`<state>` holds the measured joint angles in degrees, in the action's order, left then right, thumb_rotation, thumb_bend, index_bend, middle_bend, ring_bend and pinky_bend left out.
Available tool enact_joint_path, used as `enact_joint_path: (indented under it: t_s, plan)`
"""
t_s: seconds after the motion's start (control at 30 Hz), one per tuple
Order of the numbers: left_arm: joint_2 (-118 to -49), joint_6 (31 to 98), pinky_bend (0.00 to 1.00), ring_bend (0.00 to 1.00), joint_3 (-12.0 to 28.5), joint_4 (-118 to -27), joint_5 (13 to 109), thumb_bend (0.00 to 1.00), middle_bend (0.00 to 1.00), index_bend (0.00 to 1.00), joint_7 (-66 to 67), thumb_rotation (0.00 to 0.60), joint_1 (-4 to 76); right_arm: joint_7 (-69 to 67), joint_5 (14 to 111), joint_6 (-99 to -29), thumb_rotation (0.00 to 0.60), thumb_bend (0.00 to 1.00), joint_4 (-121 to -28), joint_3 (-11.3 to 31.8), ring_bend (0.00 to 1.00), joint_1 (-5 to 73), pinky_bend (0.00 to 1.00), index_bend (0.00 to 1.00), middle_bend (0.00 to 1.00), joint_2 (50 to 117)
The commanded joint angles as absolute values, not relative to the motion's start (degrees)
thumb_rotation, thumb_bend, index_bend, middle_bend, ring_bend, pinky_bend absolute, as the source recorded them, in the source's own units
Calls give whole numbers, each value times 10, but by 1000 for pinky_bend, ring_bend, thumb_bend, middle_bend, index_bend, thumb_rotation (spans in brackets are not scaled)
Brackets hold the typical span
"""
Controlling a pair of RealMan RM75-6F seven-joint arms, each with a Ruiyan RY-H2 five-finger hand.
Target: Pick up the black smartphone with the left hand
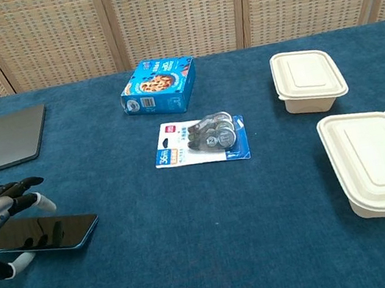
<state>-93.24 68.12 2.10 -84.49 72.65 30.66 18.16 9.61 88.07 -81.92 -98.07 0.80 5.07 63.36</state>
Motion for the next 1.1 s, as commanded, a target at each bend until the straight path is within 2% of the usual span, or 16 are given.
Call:
enact_joint_path:
  t_s: [0.03,0.3,0.73,1.1]
  plan:
    - [-926,683,0,0,23,-854,726,392,0,365,311,600,183,96,881,-820,600,53,-981,8,0,51,0,11,0,634]
    - [-925,678,0,0,23,-860,717,406,0,404,313,600,187,95,881,-821,600,53,-980,8,0,50,0,11,0,633]
    - [-926,689,0,0,30,-858,722,416,0,408,300,600,193,96,883,-820,600,53,-980,7,0,50,0,11,0,634]
    - [-937,695,0,0,30,-831,735,507,0,407,282,600,197,97,881,-820,600,53,-980,8,0,50,0,11,0,635]
